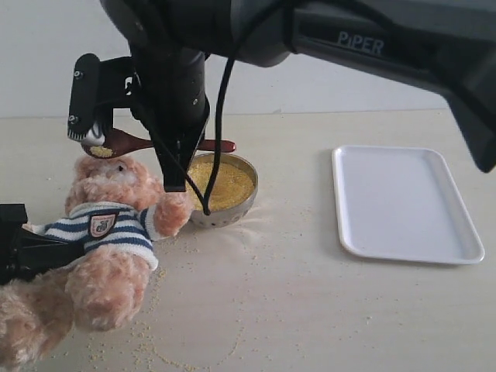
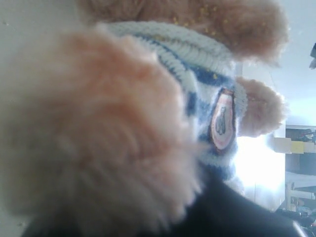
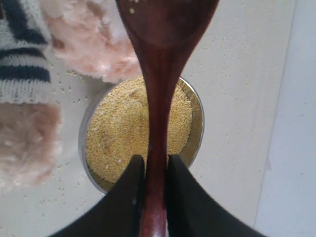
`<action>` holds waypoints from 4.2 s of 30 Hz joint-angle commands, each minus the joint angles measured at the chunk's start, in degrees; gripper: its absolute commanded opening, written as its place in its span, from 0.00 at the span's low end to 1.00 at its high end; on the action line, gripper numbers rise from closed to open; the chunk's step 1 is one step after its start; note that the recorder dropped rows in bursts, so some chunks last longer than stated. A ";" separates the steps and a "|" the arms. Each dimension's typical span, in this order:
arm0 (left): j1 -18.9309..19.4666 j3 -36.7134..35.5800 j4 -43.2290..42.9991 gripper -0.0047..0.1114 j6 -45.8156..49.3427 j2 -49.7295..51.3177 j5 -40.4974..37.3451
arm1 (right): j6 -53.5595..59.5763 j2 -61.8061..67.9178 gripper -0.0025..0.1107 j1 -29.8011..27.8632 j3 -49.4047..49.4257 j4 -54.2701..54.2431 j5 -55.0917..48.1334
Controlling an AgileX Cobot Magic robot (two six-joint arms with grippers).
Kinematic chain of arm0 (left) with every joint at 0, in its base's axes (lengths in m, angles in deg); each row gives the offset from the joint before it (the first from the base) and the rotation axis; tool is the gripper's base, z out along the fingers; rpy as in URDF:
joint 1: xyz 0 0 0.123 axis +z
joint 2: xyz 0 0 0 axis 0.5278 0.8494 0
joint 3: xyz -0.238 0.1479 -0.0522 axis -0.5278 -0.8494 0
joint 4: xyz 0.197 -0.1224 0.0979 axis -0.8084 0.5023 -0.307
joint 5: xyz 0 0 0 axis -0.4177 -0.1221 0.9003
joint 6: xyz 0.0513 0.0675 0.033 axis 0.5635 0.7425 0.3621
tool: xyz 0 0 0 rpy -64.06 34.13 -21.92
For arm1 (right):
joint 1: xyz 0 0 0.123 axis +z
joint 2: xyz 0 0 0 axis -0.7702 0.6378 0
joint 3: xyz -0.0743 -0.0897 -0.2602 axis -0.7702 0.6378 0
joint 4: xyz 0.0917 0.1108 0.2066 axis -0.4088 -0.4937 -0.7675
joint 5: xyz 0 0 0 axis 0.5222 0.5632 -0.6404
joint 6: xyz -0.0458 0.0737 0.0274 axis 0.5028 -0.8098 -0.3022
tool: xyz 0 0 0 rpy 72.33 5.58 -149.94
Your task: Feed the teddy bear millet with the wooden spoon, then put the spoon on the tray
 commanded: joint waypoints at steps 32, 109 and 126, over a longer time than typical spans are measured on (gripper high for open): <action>-0.56 -0.04 1.28 0.08 -0.23 -0.47 -2.97 | -7.22 2.35 0.02 6.34 -0.21 23.35 2.88; -0.56 5.32 5.03 0.08 -0.67 -0.47 9.35 | -4.65 5.00 0.02 -1.69 7.75 30.26 2.77; -0.56 5.32 5.03 0.08 -1.73 -0.47 3.90 | -6.71 7.02 0.02 -1.60 7.75 28.37 -1.20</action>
